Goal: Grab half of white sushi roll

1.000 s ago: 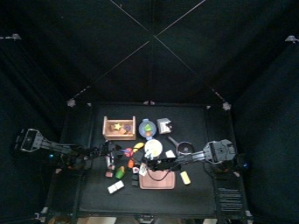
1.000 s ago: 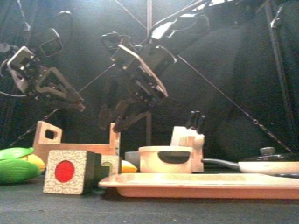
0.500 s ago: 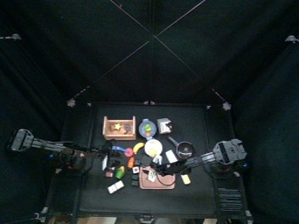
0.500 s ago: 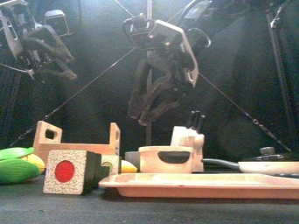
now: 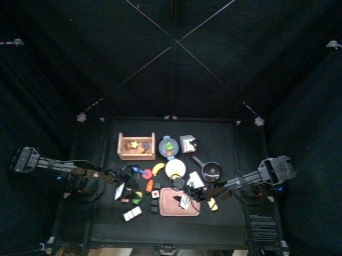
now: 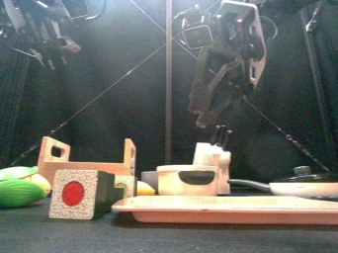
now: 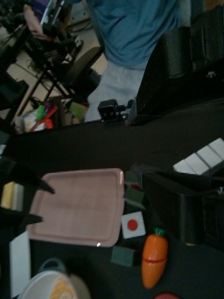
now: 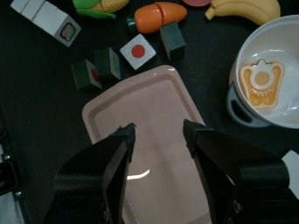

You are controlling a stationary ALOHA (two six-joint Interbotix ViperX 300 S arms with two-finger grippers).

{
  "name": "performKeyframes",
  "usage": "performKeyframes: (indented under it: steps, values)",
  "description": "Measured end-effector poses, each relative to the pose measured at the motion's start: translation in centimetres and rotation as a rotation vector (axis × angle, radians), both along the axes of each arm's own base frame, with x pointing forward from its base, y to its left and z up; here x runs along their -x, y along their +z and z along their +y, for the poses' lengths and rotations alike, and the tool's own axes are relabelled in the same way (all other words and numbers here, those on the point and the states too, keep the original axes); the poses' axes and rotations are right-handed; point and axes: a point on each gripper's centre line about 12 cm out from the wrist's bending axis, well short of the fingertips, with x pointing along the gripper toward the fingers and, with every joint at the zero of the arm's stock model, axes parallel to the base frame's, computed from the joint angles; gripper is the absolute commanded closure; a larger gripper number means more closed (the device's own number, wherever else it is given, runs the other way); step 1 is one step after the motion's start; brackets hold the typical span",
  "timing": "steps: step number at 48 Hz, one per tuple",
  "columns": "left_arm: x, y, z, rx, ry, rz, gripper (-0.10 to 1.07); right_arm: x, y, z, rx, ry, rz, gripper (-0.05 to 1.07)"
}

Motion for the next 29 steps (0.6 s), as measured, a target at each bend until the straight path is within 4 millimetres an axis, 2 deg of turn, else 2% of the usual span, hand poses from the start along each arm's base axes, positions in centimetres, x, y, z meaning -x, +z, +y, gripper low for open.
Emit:
performKeyframes:
  steps: [9,16,22,29]
  values:
    - [-0.2,-0.2,-0.3,0.008,-0.016,0.128,0.17,1.2,0.6,-0.2,-0.011,-0.004,-0.012,0.19]
    - [0.1,0.1,0.1,-0.004,0.047,0.235,0.17,1.9,0.7,-0.4,-0.019,-0.01,-0.011,0.19]
    - [0.7,-1.0,0.2,-0.048,0.135,0.357,0.17,2.3,0.3,-0.4,-0.026,-0.014,0.0,0.19]
    - [1.5,-2.0,-1.1,-0.151,0.204,0.422,0.17,2.8,-0.2,-0.5,-0.041,-0.023,0.016,0.19]
